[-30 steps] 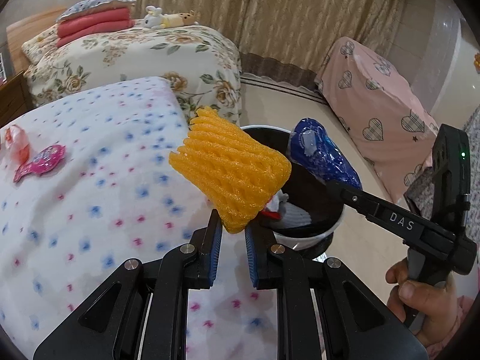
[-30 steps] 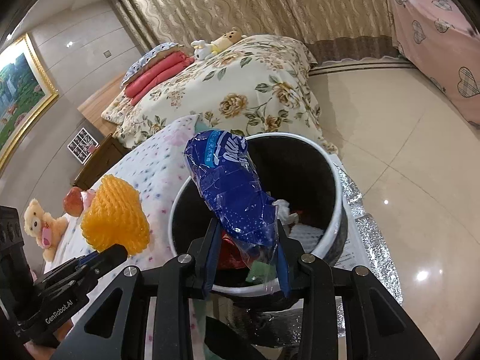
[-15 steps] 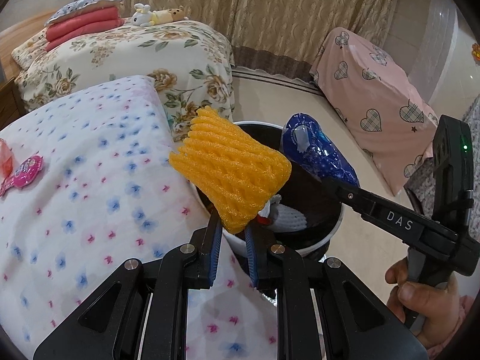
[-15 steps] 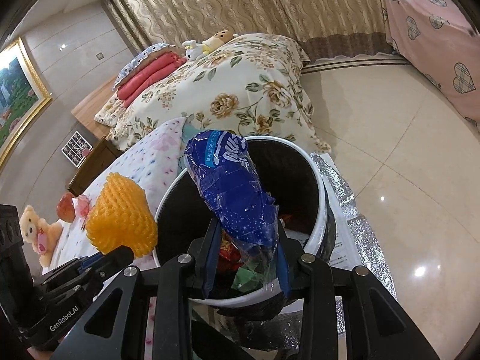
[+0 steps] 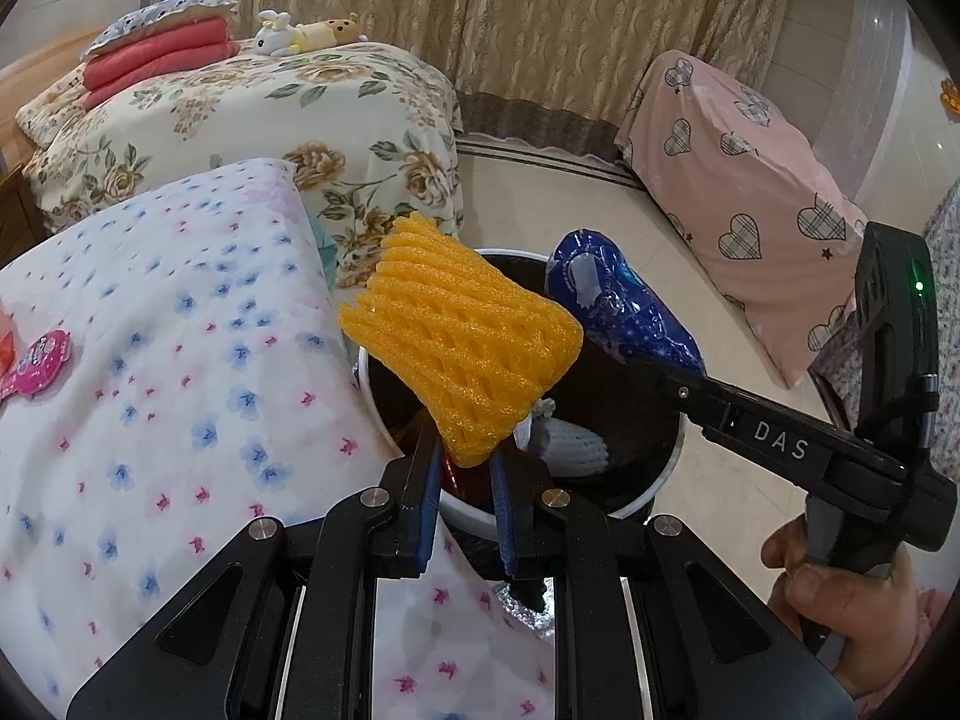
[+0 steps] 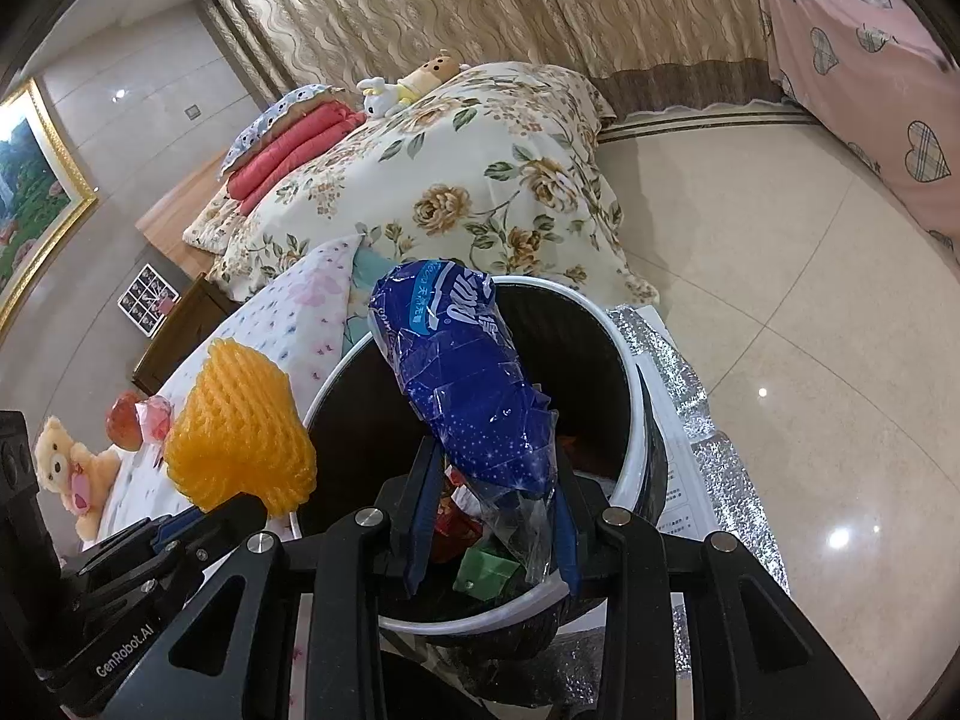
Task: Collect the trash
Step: 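Carry the orange foam net and blue wrapper in both tools over the bin, then open both tools to drop the foam net and blue wrapper into the bin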
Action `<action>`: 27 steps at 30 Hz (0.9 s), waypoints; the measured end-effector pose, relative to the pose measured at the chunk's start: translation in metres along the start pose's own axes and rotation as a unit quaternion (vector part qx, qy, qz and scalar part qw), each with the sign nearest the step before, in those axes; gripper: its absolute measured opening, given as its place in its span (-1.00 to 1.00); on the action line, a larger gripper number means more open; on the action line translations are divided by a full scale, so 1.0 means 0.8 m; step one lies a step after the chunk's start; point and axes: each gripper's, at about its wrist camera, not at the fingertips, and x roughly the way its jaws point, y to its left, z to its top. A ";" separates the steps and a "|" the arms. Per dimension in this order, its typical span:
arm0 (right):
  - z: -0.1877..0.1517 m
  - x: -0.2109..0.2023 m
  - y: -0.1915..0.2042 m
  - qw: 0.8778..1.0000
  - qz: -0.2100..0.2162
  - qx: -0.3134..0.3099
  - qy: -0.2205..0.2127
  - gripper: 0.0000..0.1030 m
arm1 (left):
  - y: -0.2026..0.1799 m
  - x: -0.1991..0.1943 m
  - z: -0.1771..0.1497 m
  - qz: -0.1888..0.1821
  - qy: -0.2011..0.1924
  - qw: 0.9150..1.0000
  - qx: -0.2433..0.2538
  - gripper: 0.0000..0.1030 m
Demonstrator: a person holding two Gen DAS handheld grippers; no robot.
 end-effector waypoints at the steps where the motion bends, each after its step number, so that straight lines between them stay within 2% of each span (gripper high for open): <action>1: 0.000 0.000 0.000 1.000 0.000 0.000 0.000 -0.35 | 0.000 0.000 0.000 0.000 0.000 1.000 -0.001 -0.72; 12: 0.003 0.004 0.000 1.000 0.000 0.003 0.005 -0.25 | 0.001 0.008 0.004 -0.003 0.012 1.000 -0.008 -0.71; 14: 0.003 0.004 -0.001 1.000 0.000 0.009 0.009 -0.19 | 0.003 0.007 0.005 -0.002 0.011 1.000 -0.011 -0.61; 17: 0.004 0.003 0.000 1.000 -0.001 0.012 0.009 -0.12 | 0.007 0.005 0.004 -0.001 0.013 1.000 -0.016 -0.35; 18: 0.004 0.002 0.001 1.000 -0.001 0.013 0.007 -0.01 | 0.008 0.003 0.003 0.000 0.011 1.000 -0.017 -0.26; 19: 0.003 0.000 0.001 1.000 0.000 0.014 0.005 0.07 | 0.010 0.001 0.002 0.001 0.009 1.000 -0.018 -0.23; 23: 0.004 -0.006 0.004 1.000 0.001 0.018 -0.003 0.10 | 0.016 -0.009 -0.002 0.004 0.004 1.000 -0.021 -0.20; 27: 0.003 -0.013 0.014 1.000 0.008 0.016 -0.013 0.33 | 0.030 -0.022 -0.009 0.014 -0.004 0.999 -0.031 -0.08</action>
